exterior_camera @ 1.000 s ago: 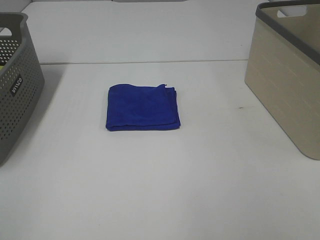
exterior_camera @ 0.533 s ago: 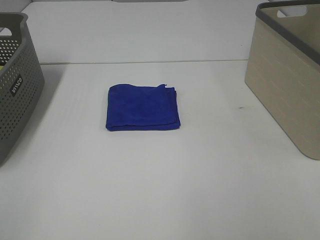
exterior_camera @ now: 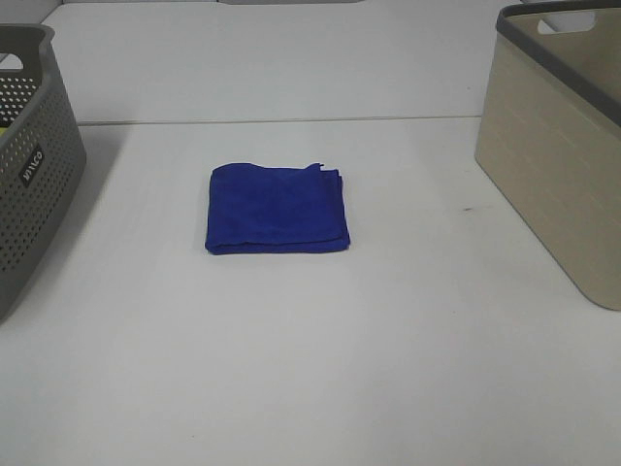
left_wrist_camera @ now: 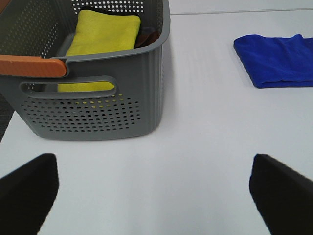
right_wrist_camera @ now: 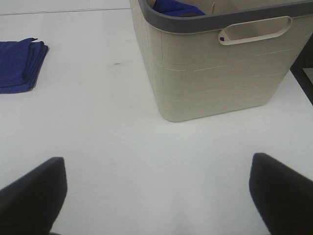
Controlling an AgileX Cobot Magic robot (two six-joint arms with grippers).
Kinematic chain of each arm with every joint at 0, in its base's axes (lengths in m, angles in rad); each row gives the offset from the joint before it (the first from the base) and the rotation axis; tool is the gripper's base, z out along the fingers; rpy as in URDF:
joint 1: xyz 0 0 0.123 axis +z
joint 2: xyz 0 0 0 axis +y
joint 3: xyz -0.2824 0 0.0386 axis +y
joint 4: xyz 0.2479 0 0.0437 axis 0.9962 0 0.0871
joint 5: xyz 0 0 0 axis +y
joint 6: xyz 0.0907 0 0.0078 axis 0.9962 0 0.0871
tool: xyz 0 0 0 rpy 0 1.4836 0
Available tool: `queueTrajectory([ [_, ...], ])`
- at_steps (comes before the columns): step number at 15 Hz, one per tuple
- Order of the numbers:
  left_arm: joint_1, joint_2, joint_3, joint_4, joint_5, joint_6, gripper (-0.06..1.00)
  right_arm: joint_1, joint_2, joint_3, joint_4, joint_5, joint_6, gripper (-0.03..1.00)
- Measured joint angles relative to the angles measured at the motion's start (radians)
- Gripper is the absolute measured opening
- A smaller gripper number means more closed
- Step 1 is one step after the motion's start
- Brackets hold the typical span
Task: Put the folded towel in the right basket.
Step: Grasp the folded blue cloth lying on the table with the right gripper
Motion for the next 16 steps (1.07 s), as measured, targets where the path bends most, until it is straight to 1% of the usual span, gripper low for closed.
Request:
queueTrajectory([
  [16, 0.000, 0.000, 0.000, 0.000, 0.000, 0.000, 0.99, 0.000, 0.000, 0.000, 0.001, 0.000, 0.000, 0.96],
])
